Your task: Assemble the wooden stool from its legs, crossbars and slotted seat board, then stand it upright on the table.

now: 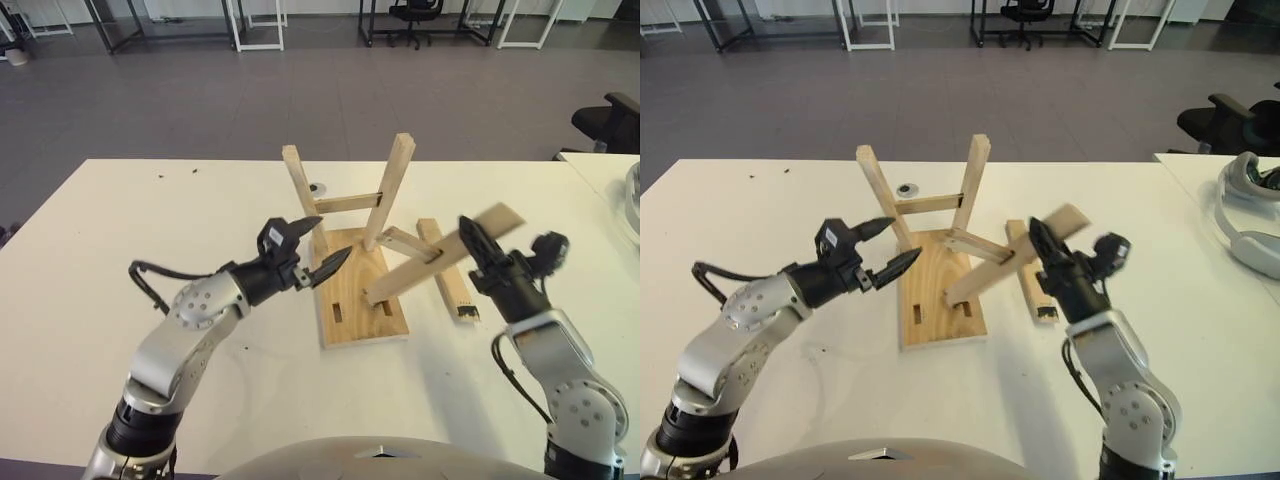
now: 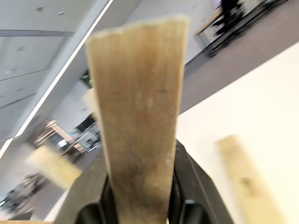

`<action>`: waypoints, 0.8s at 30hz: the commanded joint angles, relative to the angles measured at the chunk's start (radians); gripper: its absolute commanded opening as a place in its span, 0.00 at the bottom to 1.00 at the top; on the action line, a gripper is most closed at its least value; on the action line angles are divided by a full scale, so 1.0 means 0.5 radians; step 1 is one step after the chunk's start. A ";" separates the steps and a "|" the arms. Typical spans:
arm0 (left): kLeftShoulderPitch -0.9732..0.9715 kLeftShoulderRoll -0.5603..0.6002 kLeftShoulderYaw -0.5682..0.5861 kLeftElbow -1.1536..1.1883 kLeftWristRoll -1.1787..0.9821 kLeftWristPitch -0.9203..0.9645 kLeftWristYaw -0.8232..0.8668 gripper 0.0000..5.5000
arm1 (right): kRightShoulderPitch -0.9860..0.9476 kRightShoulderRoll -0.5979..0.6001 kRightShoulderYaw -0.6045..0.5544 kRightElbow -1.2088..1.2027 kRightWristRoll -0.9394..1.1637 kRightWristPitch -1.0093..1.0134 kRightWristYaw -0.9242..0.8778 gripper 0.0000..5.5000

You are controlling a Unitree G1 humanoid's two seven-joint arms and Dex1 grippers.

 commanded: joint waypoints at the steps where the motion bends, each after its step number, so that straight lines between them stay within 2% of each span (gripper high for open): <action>1: 0.110 -0.016 0.089 0.148 0.109 -0.099 0.078 0.81 | 0.135 -0.056 -0.040 0.020 -0.123 -0.064 0.082 0.19; 6: 0.118 -0.055 0.142 0.302 0.201 -0.154 0.138 0.82 | 0.189 -0.014 0.025 0.013 -0.019 -0.064 0.127 0.19; 11: 0.155 -0.103 0.158 0.420 0.255 -0.205 0.155 0.82 | 0.023 -0.107 -0.157 0.096 0.039 -0.145 0.038 0.19; 13: 0.185 -0.086 0.148 0.465 0.291 -0.209 0.139 0.82 | -0.054 -0.129 -0.210 0.072 0.190 -0.134 -0.031 0.19; 17: 0.243 0.062 -0.036 0.623 0.532 -0.194 0.068 0.82 | -0.016 -0.020 -0.076 0.000 0.388 -0.097 -0.156 0.19; 24: 0.154 -0.005 -0.187 0.623 0.529 0.021 -0.028 0.82 | 0.128 0.011 0.165 0.064 0.128 -0.075 -0.184 0.19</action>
